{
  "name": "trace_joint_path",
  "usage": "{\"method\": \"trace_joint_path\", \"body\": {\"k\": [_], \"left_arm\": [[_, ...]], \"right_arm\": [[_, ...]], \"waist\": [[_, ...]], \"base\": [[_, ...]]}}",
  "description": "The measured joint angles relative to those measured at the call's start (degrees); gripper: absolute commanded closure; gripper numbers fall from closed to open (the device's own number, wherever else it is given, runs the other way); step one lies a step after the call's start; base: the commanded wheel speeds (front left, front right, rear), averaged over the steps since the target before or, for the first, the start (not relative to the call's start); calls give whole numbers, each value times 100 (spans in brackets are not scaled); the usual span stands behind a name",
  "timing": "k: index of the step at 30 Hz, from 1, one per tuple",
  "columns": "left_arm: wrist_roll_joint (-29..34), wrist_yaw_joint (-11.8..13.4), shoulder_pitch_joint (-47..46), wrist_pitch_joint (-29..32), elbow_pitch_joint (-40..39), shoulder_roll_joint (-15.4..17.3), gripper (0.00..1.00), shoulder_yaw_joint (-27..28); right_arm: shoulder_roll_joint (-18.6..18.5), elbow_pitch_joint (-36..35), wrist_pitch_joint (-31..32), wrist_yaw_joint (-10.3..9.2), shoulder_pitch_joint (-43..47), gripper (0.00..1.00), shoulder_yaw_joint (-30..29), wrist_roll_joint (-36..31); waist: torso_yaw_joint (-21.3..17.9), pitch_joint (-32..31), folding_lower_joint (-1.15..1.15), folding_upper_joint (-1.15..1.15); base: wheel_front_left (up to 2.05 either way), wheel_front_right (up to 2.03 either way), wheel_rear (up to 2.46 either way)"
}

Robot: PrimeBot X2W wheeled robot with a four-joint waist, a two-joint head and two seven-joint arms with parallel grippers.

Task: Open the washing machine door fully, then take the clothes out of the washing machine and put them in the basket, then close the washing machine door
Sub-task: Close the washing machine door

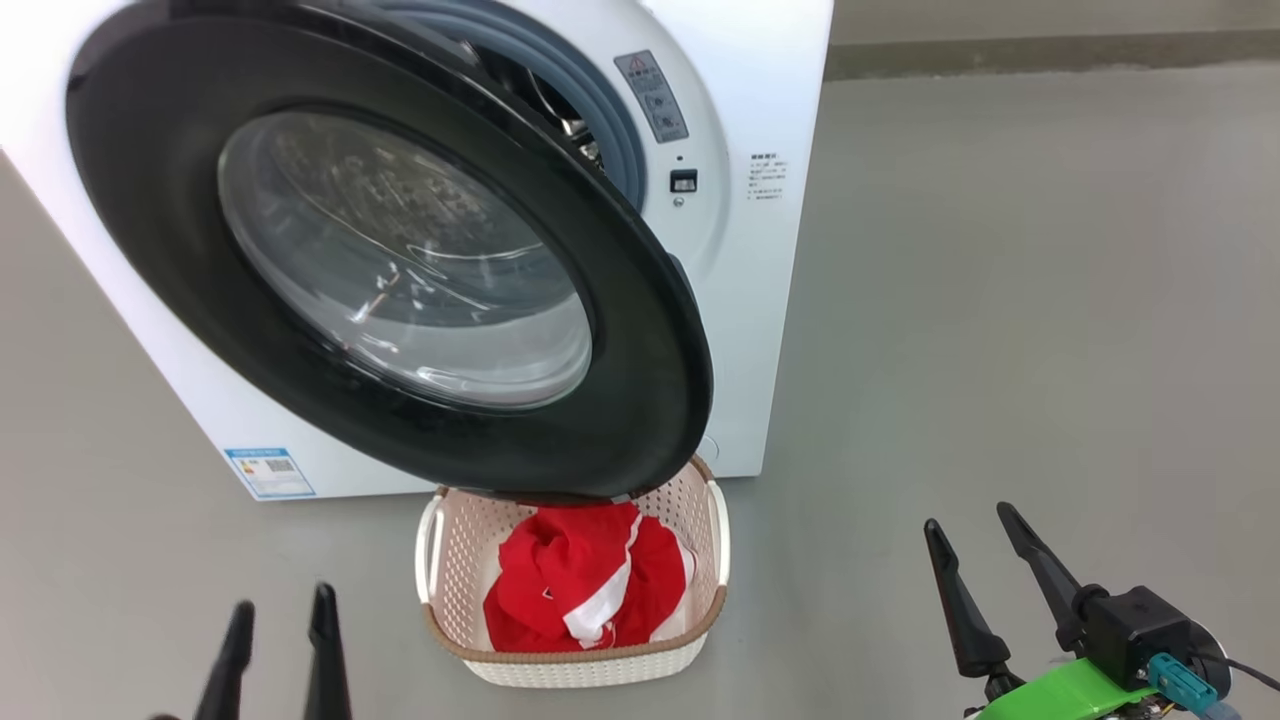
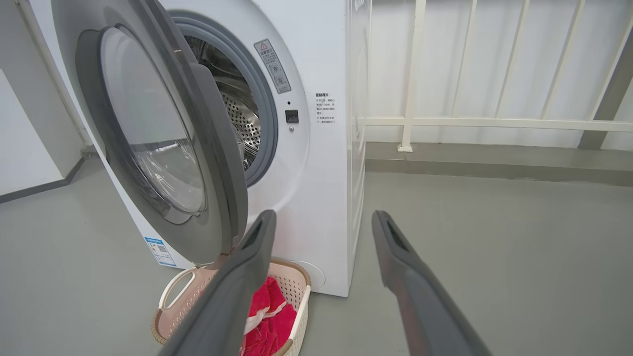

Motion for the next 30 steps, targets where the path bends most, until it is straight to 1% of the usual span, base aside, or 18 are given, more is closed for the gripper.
{"method": "trace_joint_path", "body": {"k": [6,12,25,30], "left_arm": [[577,189,134,8,166,190,0,-285],[832,240,162,63,278,269,0,-480],[877,258,162,65,370,257,0,-652],[879,315,162,64,415,258,0,-650]], "right_arm": [[0,-100,42,0,100,0,-60,-2],[4,-94,76,0,333,0,-77,-1],[13,-110,103,0,346,0,-85,1],[14,-118,119,0,346,0,-71,10]], "waist": [[44,-122,0,0],[28,-169,0,0],[-54,-204,0,0],[-76,-209,0,0]], "base": [[0,0,0],[0,0,0],[0,0,0],[0,0,0]]}}
